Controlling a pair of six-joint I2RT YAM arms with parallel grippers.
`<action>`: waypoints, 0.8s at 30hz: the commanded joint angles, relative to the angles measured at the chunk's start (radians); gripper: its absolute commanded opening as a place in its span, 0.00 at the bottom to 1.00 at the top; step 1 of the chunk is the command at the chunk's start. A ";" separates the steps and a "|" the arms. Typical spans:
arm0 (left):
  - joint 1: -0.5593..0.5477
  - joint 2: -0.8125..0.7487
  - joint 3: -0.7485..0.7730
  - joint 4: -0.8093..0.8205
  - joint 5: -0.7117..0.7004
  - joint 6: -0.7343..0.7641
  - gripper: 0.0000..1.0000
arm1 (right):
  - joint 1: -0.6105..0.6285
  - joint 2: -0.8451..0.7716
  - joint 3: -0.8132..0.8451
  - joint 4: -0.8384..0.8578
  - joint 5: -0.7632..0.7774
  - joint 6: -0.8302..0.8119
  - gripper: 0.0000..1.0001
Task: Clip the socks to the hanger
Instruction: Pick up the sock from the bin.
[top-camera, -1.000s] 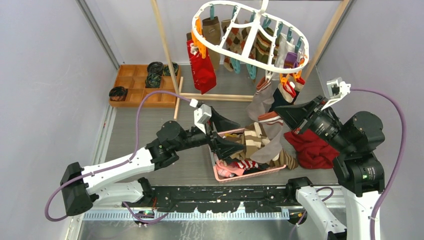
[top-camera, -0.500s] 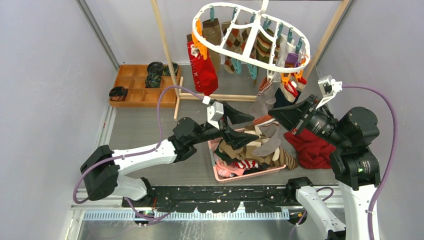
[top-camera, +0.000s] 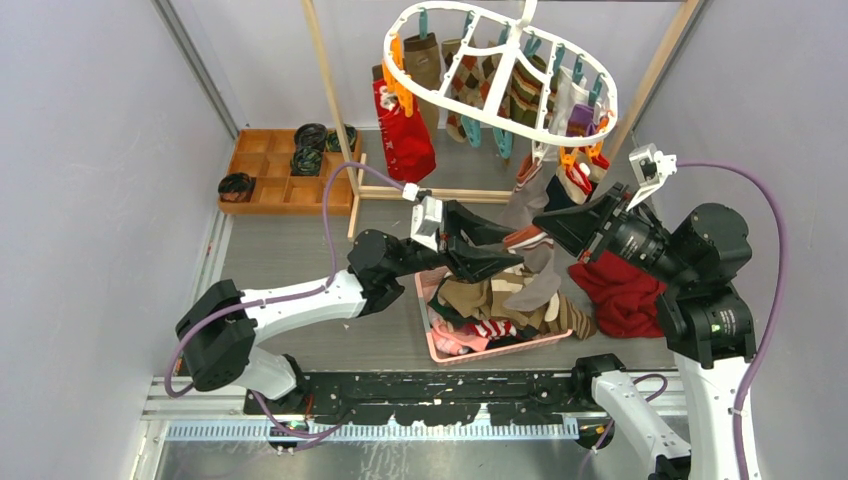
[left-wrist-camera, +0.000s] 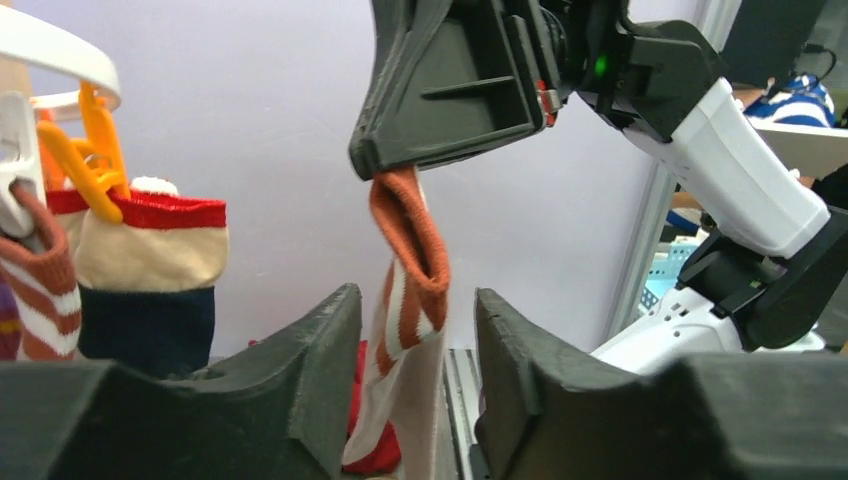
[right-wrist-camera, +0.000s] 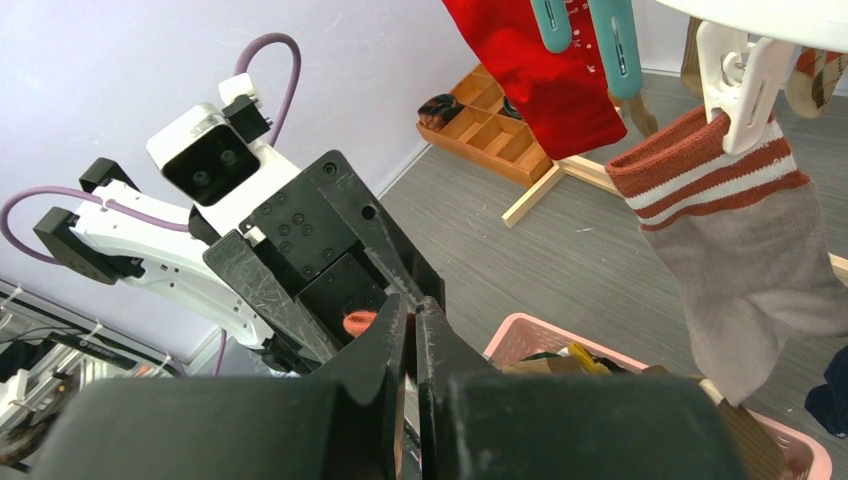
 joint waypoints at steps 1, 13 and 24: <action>0.005 0.007 0.047 0.101 0.066 -0.032 0.36 | -0.004 0.015 0.007 0.045 -0.023 -0.011 0.01; 0.026 -0.111 -0.039 -0.063 -0.018 0.128 0.00 | -0.002 0.030 0.070 -0.043 0.030 -0.100 0.36; 0.025 -0.420 0.094 -1.067 -0.178 0.771 0.00 | -0.002 0.142 0.232 -0.125 0.144 -0.179 0.61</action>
